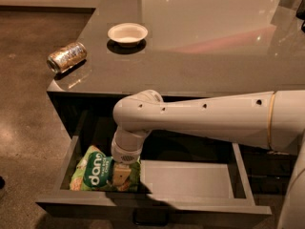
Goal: Pick green rice chip bag from top drawer and place on counter
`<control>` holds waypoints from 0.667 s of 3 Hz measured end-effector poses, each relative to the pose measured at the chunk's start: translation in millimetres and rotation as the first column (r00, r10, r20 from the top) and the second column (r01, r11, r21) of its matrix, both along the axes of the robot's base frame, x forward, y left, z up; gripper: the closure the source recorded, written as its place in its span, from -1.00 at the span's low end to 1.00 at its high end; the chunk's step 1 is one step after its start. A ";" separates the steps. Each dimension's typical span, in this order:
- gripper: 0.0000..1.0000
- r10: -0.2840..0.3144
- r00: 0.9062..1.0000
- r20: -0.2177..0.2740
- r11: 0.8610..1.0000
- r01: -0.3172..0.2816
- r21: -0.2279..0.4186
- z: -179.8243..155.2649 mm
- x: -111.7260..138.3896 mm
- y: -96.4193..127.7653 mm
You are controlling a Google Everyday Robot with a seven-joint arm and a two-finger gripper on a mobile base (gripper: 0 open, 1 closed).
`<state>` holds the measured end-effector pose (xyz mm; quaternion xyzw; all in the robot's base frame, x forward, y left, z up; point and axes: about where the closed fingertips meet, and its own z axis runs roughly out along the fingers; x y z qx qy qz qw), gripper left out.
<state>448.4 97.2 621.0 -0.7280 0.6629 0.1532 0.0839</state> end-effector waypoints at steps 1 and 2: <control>0.71 -0.028 0.999 0.018 0.997 0.027 0.077 22.0 8.1 -0.6; 1.00 -0.074 0.996 0.038 0.982 0.066 0.179 62.3 19.1 -8.0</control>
Offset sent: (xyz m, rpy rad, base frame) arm 0.0377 -0.0240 0.1250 0.3308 -0.0813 -0.1434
